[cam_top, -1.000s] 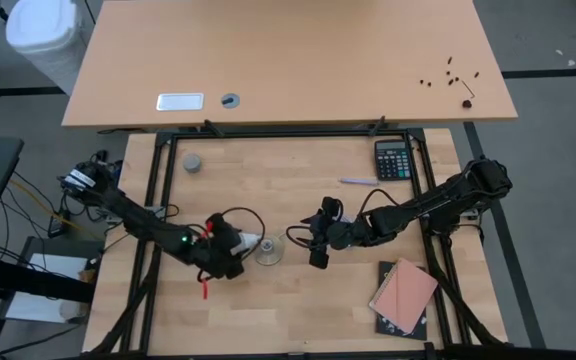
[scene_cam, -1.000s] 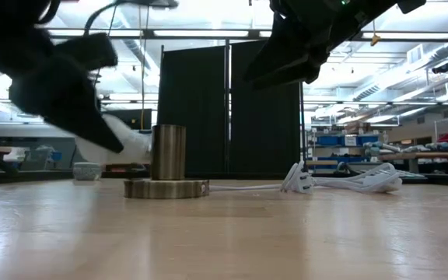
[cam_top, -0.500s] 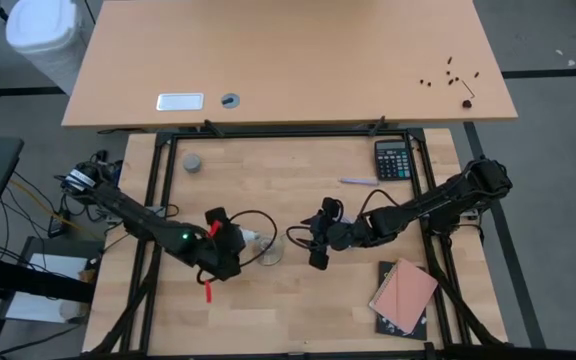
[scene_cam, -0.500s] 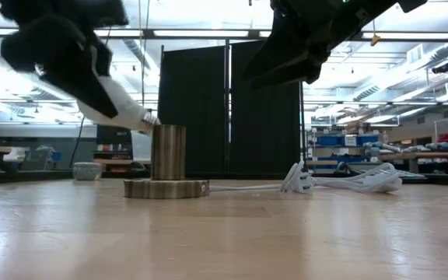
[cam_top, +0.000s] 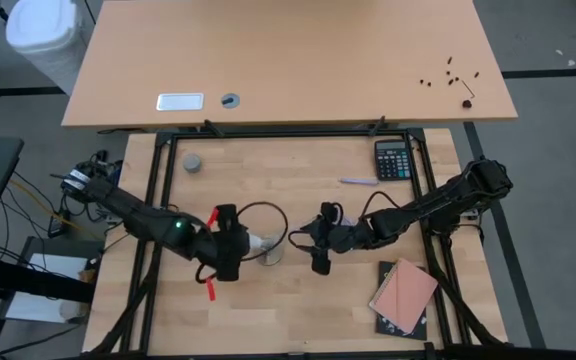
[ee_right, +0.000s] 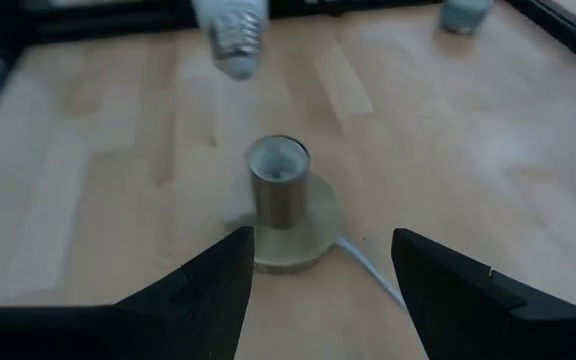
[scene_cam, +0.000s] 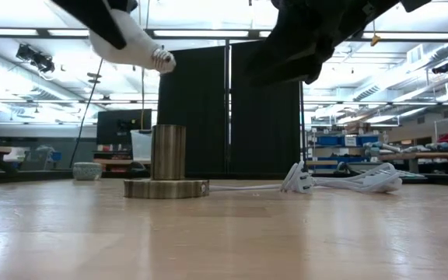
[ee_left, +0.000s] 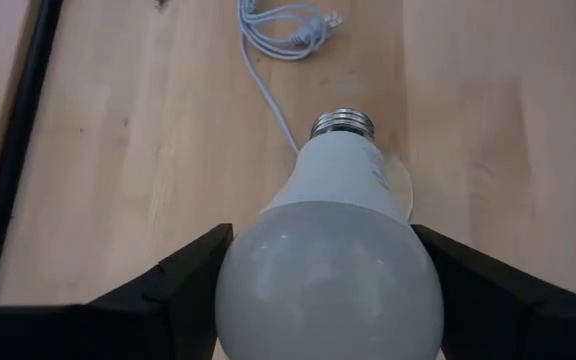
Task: Screw lightbulb
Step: Insert the lightbulb into the bronze lamp socket
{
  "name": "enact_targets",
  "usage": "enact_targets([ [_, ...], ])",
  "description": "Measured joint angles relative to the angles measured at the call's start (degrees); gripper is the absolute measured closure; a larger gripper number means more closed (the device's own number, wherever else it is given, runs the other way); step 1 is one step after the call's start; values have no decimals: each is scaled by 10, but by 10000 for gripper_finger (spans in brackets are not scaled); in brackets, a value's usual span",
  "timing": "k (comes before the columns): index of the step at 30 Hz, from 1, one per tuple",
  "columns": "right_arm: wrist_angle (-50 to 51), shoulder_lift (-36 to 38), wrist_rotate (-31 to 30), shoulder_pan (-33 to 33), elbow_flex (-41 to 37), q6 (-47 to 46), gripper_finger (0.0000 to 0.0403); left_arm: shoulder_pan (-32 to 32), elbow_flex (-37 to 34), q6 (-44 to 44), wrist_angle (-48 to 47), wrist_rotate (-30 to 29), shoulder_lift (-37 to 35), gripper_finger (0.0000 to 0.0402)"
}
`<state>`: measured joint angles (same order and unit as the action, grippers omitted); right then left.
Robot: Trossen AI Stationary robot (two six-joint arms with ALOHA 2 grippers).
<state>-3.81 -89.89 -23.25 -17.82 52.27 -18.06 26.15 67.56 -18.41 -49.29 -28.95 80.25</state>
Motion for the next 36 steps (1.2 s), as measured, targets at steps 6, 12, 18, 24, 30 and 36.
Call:
enact_targets([
  [6,-183,0,-1,-2,-58,0,156,-33,3,23,30,52,9,117],
  [12,-310,-51,-27,-1,-95,-26,156,-51,3,77,57,87,50,117],
  [18,-336,-126,-29,2,-50,-5,156,-67,11,92,56,94,79,117],
  [24,-375,-171,-54,14,-25,16,156,-78,45,92,23,96,82,117],
  [30,-389,-169,-54,23,-26,19,156,-79,64,107,1,100,82,117],
  [36,-395,-169,-58,27,-26,16,156,-81,64,112,3,106,83,117],
])
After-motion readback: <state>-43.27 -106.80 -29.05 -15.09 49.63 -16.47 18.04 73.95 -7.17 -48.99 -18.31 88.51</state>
